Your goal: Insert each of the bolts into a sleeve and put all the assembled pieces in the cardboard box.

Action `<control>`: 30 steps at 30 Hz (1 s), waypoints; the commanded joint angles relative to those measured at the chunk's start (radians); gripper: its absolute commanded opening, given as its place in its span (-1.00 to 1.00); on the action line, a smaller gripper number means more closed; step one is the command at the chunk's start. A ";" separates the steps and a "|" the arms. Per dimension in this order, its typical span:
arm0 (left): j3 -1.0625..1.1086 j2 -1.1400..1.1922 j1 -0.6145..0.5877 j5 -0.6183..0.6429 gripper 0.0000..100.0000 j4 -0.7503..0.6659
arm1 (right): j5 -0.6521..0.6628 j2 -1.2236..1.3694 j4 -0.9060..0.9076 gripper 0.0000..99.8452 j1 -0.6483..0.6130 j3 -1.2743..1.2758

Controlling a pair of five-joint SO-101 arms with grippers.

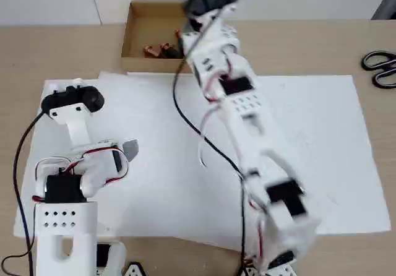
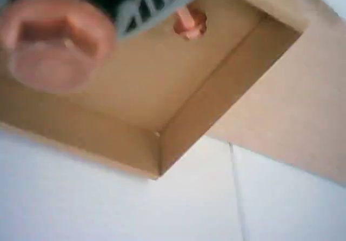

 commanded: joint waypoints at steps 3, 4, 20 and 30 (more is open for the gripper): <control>-0.041 -0.023 -0.008 -0.014 -0.51 0.002 | 0.012 0.374 -0.033 -0.99 -0.013 -0.473; -0.041 -0.023 -0.008 -0.014 -0.51 0.002 | 0.012 0.449 -0.033 -0.99 -0.013 -0.542; -0.041 -0.023 -0.002 -0.015 -0.51 -0.003 | 0.146 1.150 0.209 -0.61 -0.045 -1.378; -0.041 -0.023 -0.002 -0.077 -0.51 0.002 | 0.147 1.170 0.311 -0.60 -0.038 -1.573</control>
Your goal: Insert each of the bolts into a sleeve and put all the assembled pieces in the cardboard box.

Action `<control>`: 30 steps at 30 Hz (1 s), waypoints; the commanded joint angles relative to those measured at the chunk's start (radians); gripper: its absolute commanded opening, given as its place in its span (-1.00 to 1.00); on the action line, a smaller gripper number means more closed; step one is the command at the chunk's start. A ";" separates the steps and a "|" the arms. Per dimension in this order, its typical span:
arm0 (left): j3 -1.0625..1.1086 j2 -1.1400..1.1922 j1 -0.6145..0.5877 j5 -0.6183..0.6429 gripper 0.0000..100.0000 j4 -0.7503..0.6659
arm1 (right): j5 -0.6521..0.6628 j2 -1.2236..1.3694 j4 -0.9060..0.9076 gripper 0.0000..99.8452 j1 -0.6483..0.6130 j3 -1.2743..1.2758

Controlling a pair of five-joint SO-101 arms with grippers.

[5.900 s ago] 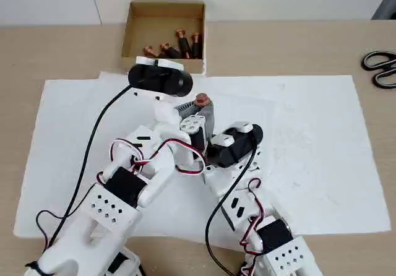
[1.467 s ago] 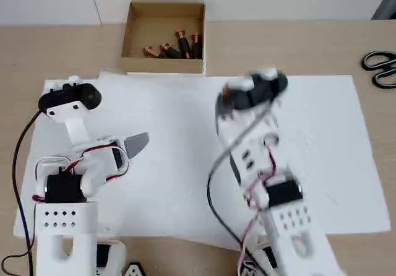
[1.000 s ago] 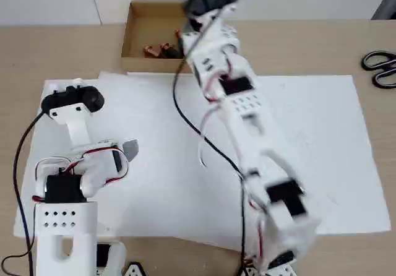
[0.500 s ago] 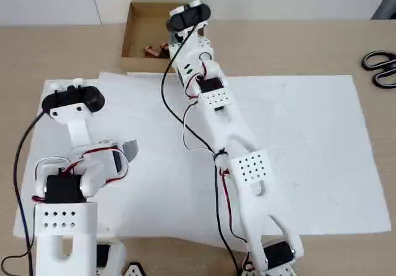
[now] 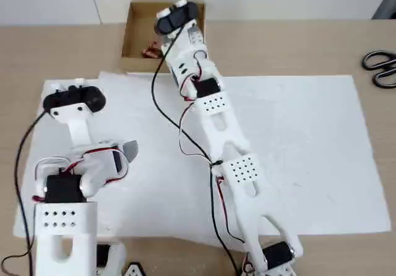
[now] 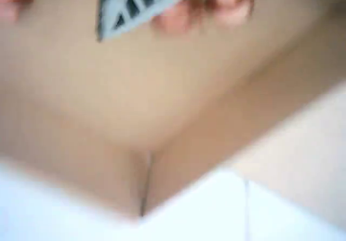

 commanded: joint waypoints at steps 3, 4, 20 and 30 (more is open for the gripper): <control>-0.045 -0.023 -0.005 -0.051 -0.51 0.002 | 0.015 -0.081 0.067 -0.60 0.018 -0.071; -0.048 -0.025 -0.005 -0.052 -0.51 0.002 | 0.015 -0.110 0.087 -0.60 0.024 -0.071; -0.453 -0.025 -0.009 -0.051 -0.51 0.292 | 0.014 -0.865 0.889 -0.60 0.022 -0.071; -0.591 -0.126 -0.008 -0.193 -0.51 0.423 | 0.011 -1.400 1.213 -0.60 -0.030 -0.064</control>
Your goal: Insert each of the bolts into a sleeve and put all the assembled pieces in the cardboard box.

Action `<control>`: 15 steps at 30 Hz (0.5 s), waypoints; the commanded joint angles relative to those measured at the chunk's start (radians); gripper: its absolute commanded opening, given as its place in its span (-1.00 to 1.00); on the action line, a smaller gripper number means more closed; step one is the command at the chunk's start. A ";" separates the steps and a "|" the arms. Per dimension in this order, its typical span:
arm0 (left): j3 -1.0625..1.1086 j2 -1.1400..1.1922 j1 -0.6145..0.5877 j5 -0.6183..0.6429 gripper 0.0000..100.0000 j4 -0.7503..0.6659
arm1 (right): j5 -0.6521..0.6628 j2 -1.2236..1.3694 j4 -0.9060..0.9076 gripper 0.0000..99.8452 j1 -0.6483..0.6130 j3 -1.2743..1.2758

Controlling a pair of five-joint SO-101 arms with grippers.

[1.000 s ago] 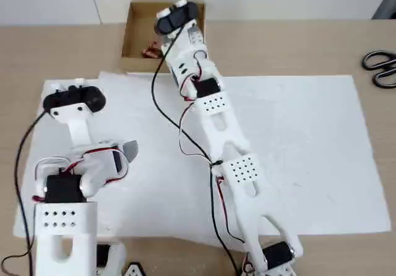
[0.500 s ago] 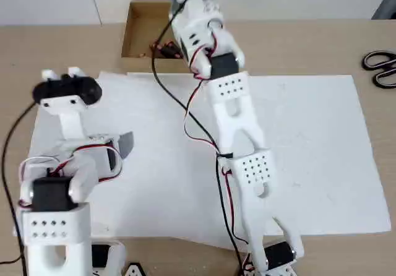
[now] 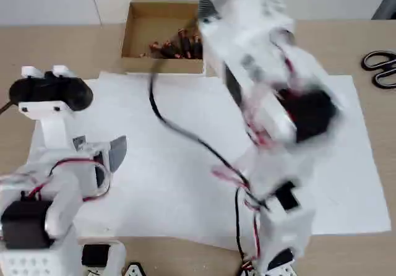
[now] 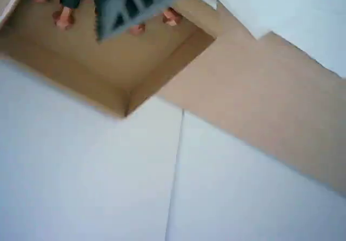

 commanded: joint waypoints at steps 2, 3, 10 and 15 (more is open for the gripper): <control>-0.050 -0.175 -0.003 -0.044 -0.51 0.011 | 0.011 -0.269 0.022 -0.60 -0.041 -0.028; -0.050 -0.229 -0.002 -0.049 -0.51 0.009 | 0.011 -0.311 0.024 -0.60 -0.041 -0.028; 0.134 -0.534 -0.003 -0.049 -0.51 -0.075 | 0.011 -0.522 0.031 -0.60 0.012 0.100; 0.297 -0.698 -0.005 -0.049 -0.51 -0.166 | 0.011 -0.748 0.028 -0.60 0.039 0.480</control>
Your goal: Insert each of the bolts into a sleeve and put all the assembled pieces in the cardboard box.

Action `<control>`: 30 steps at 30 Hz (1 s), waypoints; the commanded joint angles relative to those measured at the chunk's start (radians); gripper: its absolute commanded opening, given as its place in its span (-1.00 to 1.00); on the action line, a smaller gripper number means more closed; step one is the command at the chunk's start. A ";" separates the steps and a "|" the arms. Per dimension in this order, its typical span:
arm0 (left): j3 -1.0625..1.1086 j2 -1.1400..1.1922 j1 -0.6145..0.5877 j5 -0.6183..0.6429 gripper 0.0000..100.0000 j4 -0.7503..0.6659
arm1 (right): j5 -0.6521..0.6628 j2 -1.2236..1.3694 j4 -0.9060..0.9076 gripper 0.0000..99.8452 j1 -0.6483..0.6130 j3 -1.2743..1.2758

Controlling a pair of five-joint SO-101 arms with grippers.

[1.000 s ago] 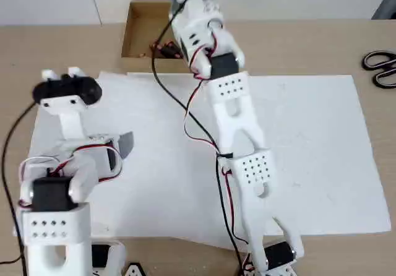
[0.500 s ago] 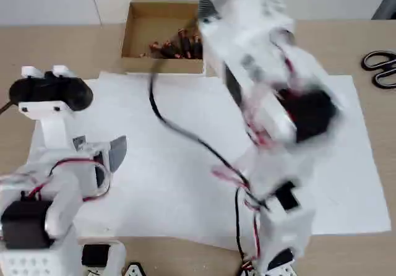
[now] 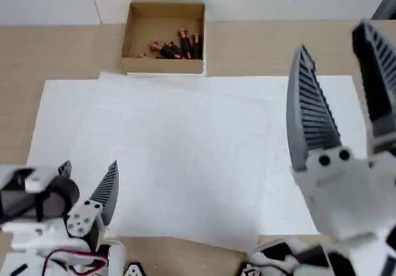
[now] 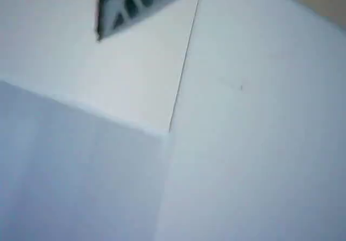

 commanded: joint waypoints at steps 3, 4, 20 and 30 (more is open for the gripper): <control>0.140 -0.158 -0.003 -0.008 -0.51 -0.149 | 0.009 -0.283 -0.002 -0.60 0.013 0.549; 0.171 -0.189 -0.003 -0.008 -0.51 -0.172 | 0.009 -0.343 -0.002 -0.60 0.013 0.669; 0.644 -0.212 -0.003 -0.008 -0.51 -0.473 | 0.009 -1.133 -0.885 -0.60 0.222 2.441; 0.920 -0.212 -0.003 -0.008 -0.51 -0.578 | 0.015 -1.448 -1.118 -0.60 0.285 2.983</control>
